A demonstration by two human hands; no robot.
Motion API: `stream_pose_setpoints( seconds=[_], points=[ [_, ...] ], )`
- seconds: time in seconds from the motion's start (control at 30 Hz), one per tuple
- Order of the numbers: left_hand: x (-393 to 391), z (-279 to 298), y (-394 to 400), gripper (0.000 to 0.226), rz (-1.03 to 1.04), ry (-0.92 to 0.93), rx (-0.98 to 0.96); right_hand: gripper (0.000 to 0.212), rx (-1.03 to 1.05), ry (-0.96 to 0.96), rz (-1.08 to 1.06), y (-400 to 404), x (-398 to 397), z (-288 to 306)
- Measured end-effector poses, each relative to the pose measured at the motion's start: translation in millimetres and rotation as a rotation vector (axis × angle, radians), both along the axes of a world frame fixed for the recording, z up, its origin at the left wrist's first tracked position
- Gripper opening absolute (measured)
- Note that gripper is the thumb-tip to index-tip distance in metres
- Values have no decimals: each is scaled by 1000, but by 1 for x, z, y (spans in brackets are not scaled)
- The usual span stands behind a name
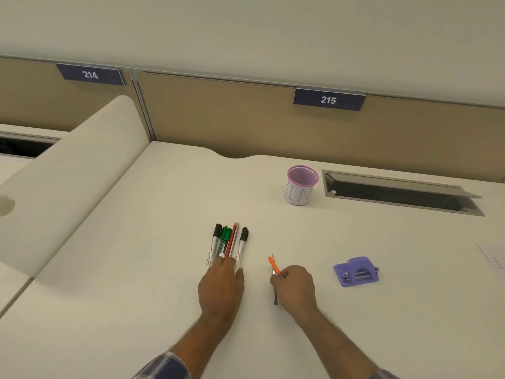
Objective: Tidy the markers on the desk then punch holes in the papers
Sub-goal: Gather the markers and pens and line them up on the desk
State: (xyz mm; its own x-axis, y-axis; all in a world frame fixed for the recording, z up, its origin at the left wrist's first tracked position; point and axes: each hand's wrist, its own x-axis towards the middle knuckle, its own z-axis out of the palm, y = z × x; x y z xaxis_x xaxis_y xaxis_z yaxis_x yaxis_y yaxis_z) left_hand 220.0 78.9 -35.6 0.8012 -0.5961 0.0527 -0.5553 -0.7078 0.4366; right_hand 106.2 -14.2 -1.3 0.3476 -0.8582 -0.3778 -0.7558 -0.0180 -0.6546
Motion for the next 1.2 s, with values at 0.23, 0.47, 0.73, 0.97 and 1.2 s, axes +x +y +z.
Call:
stream_pose_setpoints(
  seconds=[0.23, 0.47, 0.73, 0.97, 1.2],
  points=[
    [11, -7, 1, 39, -53, -1, -114, 31, 31, -56, -7, -2, 36, -6],
    [49, -19, 29, 69, -173, -94, -210, 34, 15, -40, 12, -6, 68, -12],
    [81, -24, 52, 104, -296, 156, -195, 46, -72, -108, -77, -6, 82, -22],
    [94, -31, 52, 117, -376, 220, -143, 29, -73, -127, -61, -14, 85, -34],
    [107, -29, 51, 107, -414, 215, -138, 57, -95, -176, 291, -12, 52, -33]
  ],
)
